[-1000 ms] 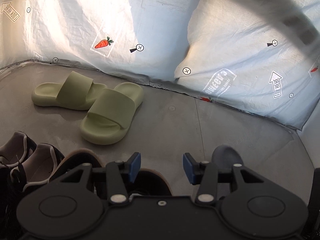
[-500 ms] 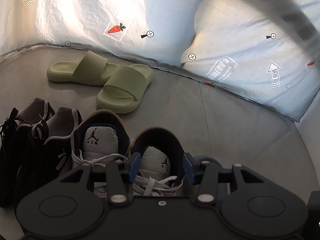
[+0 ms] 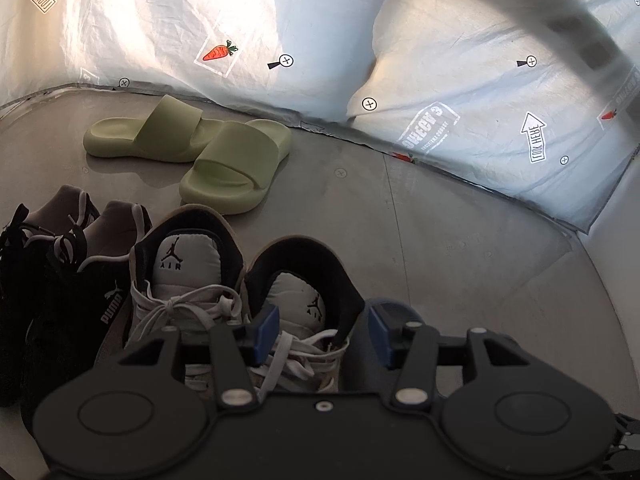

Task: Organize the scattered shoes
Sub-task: 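Carry the second dark grey slide beside the first and lower it, then release the slide with the right gripper while the left gripper reaches to the green slides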

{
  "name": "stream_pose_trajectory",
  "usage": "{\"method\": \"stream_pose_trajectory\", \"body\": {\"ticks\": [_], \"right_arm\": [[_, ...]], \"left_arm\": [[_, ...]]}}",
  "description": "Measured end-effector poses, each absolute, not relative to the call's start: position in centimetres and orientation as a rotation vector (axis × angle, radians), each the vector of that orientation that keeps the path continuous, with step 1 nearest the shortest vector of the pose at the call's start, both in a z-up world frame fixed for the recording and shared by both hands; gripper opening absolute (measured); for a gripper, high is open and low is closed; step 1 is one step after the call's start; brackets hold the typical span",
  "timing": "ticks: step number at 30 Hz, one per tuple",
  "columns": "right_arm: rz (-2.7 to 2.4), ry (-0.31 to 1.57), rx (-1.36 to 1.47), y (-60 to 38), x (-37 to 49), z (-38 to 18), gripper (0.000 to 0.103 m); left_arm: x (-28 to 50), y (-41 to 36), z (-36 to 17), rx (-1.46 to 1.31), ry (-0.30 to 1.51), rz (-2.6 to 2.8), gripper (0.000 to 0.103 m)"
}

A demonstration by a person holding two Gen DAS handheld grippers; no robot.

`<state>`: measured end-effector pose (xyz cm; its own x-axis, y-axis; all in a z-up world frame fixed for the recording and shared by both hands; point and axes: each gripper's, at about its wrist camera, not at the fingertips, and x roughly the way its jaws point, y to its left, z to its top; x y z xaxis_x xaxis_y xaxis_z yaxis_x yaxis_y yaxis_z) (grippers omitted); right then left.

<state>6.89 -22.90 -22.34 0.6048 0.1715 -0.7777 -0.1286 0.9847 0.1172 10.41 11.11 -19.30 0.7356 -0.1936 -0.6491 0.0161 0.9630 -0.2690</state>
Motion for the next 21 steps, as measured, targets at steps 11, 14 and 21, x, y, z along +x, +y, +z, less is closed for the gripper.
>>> {"method": "stream_pose_trajectory", "body": {"ticks": [11,14,21], "right_arm": [[0.234,0.961,0.0,-22.3,6.9,-26.2,0.099],[0.251,0.98,-0.008,-21.0,7.5,-25.9,0.099],[0.225,1.01,0.013,-20.1,8.7,-25.4,0.099]], "left_arm": [[10.4,9.8,-19.4,-0.219,0.753,-0.145,0.05],[10.0,9.9,-19.3,-0.214,0.745,-0.137,0.05],[9.3,11.7,-19.2,-0.247,0.735,-0.082,0.05]]}}
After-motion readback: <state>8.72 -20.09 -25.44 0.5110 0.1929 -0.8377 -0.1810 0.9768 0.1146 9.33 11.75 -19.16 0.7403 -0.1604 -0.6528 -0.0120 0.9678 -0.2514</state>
